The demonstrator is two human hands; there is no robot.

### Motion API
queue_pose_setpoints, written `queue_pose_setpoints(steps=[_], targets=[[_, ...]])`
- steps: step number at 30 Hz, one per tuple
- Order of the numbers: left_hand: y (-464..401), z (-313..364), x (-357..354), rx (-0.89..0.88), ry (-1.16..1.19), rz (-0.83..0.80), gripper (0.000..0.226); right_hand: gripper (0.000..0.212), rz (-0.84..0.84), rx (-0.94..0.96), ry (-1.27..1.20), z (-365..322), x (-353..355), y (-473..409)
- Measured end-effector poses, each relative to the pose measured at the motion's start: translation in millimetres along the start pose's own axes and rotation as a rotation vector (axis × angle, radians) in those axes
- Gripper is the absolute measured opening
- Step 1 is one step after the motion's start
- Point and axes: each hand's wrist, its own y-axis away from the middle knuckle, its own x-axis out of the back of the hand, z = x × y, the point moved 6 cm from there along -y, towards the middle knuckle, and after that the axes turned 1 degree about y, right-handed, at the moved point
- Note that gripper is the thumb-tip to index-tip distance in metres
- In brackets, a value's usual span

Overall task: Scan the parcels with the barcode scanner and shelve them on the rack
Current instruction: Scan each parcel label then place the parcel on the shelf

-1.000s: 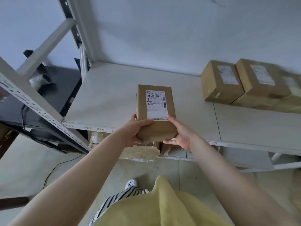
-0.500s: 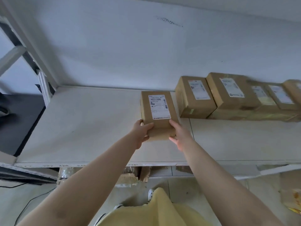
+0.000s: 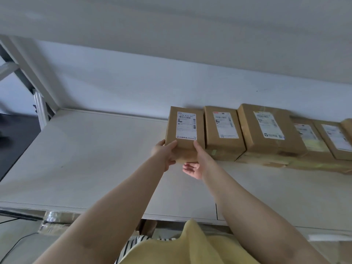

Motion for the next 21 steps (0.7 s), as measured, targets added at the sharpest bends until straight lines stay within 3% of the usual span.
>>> queue_pose_setpoints(steps=[21], targets=[[-24.0, 14.6, -14.0, -0.026, 0.062, 0.046, 0.054, 0.081, -0.018, 0.018, 0.073, -31.8, -9.8, -20.6]])
